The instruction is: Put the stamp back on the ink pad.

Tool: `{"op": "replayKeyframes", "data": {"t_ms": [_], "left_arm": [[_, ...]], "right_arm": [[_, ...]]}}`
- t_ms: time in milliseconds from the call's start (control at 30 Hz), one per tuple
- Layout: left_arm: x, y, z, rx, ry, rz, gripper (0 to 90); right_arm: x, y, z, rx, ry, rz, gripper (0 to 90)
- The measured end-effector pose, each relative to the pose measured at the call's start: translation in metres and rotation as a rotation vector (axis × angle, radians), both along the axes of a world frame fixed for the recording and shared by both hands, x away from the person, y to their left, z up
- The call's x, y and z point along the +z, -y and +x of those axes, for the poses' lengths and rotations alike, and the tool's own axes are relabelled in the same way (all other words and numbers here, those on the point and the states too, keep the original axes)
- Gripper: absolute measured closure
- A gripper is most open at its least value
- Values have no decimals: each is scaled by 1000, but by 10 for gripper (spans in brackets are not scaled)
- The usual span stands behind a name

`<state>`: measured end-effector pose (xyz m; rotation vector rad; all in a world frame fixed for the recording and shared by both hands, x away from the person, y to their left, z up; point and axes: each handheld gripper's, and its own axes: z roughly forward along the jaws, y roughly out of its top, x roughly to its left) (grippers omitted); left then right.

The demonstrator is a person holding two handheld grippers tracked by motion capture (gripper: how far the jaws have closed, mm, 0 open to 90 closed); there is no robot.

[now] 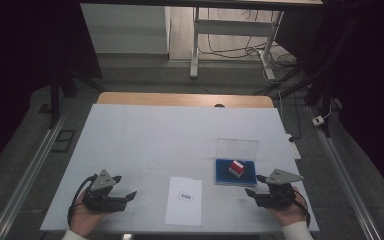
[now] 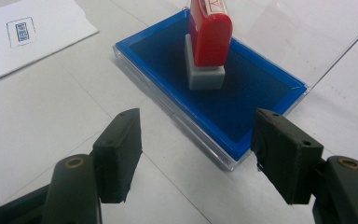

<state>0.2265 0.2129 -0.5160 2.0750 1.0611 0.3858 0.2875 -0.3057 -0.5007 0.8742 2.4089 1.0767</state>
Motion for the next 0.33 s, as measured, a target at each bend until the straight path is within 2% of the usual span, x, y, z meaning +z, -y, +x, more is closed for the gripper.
{"op": "replayKeyframes", "data": {"t_ms": [333], "left_arm": [[0, 0, 0, 4, 0, 2, 220]], "right_arm": [[0, -1, 0, 3, 0, -5, 336]]}}
